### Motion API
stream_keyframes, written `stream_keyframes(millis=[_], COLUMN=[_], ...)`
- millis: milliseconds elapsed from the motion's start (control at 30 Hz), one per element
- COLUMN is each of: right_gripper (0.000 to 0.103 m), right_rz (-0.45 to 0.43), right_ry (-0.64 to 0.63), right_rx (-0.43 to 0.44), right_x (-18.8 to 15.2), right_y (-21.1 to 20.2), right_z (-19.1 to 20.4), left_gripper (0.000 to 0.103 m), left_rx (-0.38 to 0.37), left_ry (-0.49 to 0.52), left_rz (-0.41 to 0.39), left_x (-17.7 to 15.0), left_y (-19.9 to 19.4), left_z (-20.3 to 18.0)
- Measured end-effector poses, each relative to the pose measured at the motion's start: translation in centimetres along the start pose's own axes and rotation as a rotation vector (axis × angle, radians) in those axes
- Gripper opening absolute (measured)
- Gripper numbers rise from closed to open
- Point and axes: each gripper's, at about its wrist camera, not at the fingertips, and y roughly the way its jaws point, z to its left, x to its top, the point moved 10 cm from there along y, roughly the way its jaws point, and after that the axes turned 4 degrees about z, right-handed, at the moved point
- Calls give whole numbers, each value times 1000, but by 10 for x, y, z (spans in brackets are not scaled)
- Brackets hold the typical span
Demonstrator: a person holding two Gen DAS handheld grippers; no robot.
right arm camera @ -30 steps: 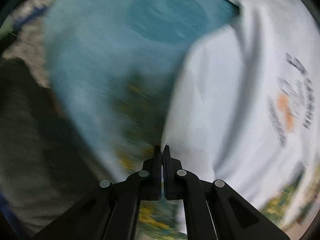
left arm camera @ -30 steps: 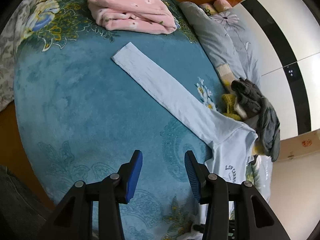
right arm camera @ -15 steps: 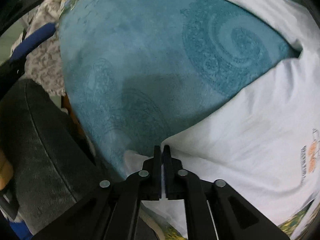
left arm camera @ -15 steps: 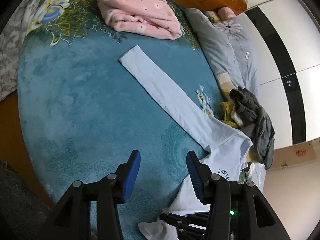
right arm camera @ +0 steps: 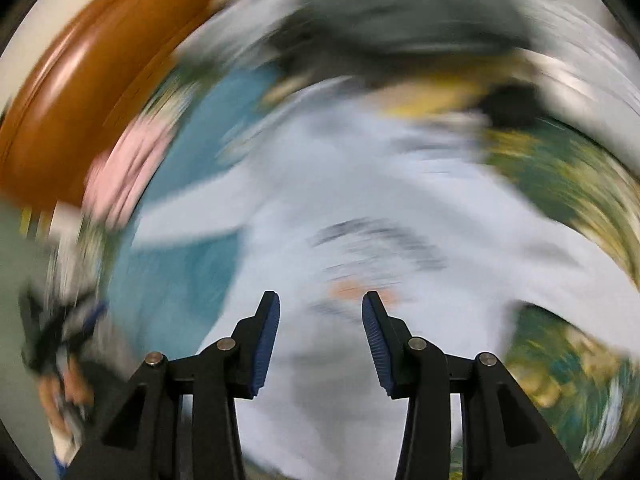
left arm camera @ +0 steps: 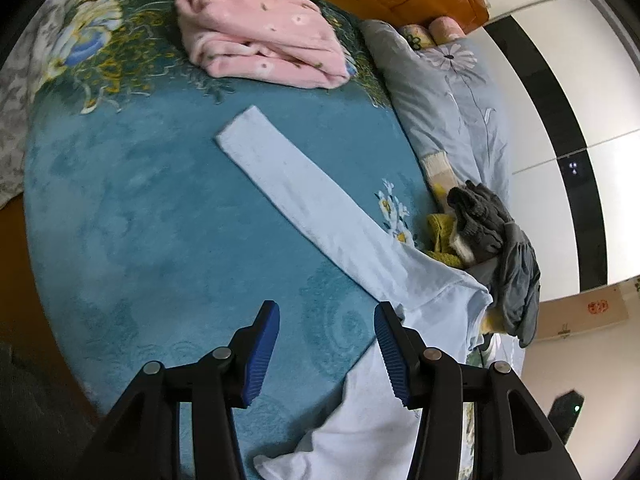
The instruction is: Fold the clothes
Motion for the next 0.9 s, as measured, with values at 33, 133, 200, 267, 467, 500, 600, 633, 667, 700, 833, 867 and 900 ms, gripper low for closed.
stream_keyframes(millis=[33,133,200,267,467,500,600,633,667,700,833,867,900], right_gripper=[44,44,44,44,45,46,49,49,49,49,49,49,49], right_rz=[-28,-110,-149,-173,-297,-321,-374,-387,-399,-416,-497,-503,-501], right_ry=[58,266,442,582,1002,1052,1161,1172,1181,1190,1246,1256,1269], right_rx=[-16,-83,-79,-62,24,34,57,54,49,31,9,20,27], right_x=[17,-4,-23,-49,-152,-164,-190,-192,-193,-193,-184,-181,-178], right_y=[-5,-29,-40,-46,-83,-88,-93,-95,-96,-99,-97,-96,-94], right_z=[-23,-84,-142,-185,-307,-319,-351,-358,-366,-377,-421,-428,-435], left_gripper=[53,53,53,53,53,53,53,53,53,53,53,54,54], left_rx=[6,22,18,9,-7,-13,-43,-59,-79,-84,-44,-7,16], left_ry=[11,46,70,97,238,258,295,302,310,334,477,527,566], left_rz=[7,30,53,87,194,209,267,289,312,322,309,294,284], left_x=[0,-4,-11,-23,-70,-78,-106,-115,-125,-132,-148,-148,-147], left_y=[4,18,30,43,88,95,113,117,121,123,130,133,135], left_z=[-6,-27,-42,-59,-127,-137,-167,-176,-185,-191,-204,-203,-204])
